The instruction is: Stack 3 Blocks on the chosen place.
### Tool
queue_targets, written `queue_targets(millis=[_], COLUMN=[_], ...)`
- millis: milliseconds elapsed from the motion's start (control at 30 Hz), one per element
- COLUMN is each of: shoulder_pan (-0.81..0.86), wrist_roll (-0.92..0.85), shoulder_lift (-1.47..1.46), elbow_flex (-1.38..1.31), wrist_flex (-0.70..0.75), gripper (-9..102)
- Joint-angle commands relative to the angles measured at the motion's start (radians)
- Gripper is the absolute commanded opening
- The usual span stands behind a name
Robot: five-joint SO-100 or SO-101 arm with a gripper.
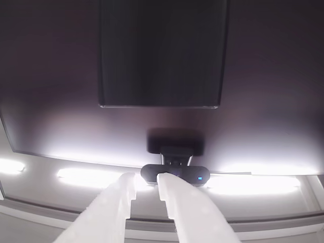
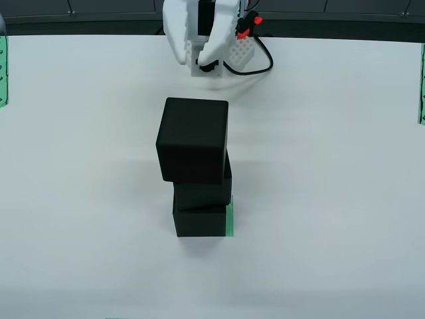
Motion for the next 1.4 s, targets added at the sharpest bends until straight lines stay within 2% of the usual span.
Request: queue_targets(millis=[0,100,467,767,1033,1367], shoulder_pan=[-0.006,-0.012,-0.014,-0.006,-0.005,-0.005], wrist_roll=[0.008,0.017,0.308,0.712,1.085,1.305], shoulder_lift=[0.057,0.072,0.072,0.072,0.072,0.072], elbow_flex=[0.034,0.032,0.032,0.032,0.032,0.032], wrist_flex=[0.049,0.08,0.046,0.041,0.152,0.321], gripper=[0,0,0,0,0,0])
